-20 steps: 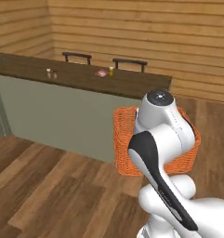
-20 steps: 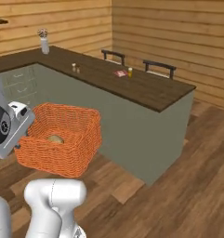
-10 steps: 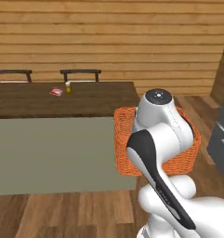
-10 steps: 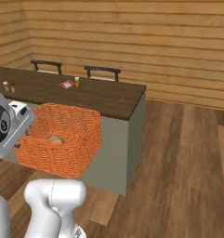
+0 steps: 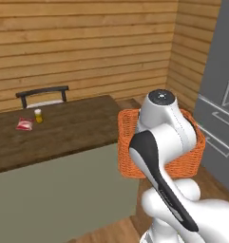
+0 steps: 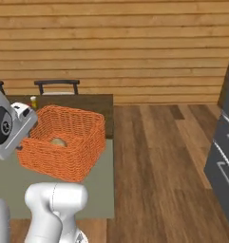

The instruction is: Open the cabinet, pick up the bread from the cabinet and place it in the basket. Then move the basket to the dining counter.

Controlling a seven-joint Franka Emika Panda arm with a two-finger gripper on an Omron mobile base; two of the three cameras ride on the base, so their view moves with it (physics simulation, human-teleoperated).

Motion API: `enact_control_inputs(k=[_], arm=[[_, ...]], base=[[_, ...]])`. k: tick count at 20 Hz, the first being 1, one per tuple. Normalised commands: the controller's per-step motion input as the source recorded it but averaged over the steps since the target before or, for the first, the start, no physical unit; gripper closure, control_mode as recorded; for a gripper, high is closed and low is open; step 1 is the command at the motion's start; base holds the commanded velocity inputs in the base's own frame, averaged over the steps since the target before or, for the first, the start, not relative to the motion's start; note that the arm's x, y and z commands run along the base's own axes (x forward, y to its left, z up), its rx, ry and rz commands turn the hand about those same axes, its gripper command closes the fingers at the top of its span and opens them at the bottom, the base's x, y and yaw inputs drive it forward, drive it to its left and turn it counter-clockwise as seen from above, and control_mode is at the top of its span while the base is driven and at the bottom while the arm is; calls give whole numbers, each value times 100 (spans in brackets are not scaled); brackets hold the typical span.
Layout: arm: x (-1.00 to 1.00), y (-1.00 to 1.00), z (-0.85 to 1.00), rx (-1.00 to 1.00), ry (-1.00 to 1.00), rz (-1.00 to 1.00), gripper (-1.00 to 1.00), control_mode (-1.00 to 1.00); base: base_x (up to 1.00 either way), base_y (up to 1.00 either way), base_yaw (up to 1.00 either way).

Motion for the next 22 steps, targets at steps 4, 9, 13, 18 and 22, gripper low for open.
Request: enact_control_inputs(k=[4,9,13,18,22], arm=[[0,0,0,0,0,0,100,100],[0,0,0,0,0,0,100,100],[0,0,0,0,0,0,100,100],[0,0,0,0,0,0,100,100],[0,0,0,0,0,0,100,100]], base=[[47,74,-28],[4,71,-6],[3,73,-2],[29,57,-5],[58,31,-14]])
